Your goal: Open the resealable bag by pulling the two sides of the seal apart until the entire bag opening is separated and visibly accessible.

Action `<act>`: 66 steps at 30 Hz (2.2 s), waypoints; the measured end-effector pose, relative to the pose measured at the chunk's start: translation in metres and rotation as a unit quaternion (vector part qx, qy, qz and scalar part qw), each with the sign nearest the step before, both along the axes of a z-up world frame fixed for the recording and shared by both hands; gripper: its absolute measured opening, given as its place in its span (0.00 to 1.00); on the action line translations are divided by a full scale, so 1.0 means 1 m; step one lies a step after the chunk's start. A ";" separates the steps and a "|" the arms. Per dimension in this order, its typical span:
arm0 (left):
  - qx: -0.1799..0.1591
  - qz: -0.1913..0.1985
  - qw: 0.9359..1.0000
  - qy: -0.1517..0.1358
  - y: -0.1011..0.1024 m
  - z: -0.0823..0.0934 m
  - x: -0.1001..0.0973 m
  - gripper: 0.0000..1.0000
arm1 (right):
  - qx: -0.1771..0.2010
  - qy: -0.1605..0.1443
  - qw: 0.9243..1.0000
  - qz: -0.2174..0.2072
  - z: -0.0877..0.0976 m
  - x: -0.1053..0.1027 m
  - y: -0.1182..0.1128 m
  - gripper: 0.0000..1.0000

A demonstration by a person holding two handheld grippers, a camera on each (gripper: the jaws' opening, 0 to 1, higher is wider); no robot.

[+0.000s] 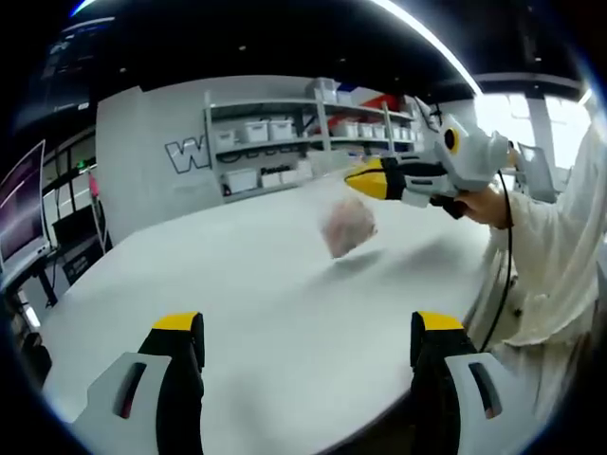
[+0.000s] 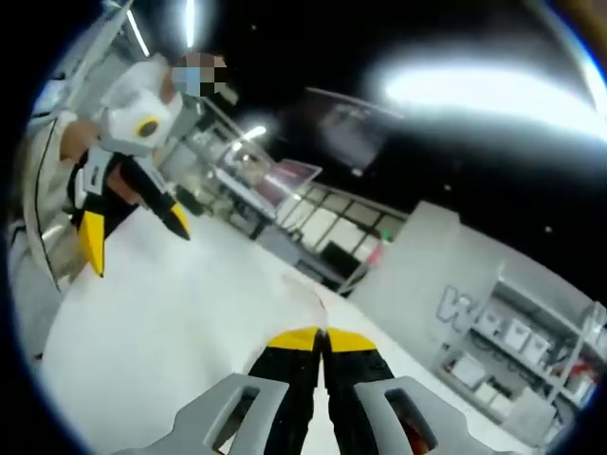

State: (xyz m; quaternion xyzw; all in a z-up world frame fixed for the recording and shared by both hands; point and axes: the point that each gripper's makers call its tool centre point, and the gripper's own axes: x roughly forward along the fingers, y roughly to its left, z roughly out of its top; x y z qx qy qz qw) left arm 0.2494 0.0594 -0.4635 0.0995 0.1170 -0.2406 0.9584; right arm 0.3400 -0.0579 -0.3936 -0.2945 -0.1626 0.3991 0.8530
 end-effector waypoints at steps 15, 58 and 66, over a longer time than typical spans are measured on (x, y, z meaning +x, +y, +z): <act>0.001 -0.005 1.000 0.000 -0.002 0.001 0.000 0.89 | -0.018 -0.003 1.000 0.015 -0.012 -0.029 0.007 0.00; -0.009 -0.004 1.000 0.008 -0.001 -0.009 -0.001 0.89 | -0.051 0.164 0.981 0.093 -0.083 -0.090 0.020 0.15; -0.009 -0.003 1.000 0.005 0.000 -0.006 0.000 0.89 | -0.029 0.189 0.976 0.100 -0.073 -0.105 0.014 0.18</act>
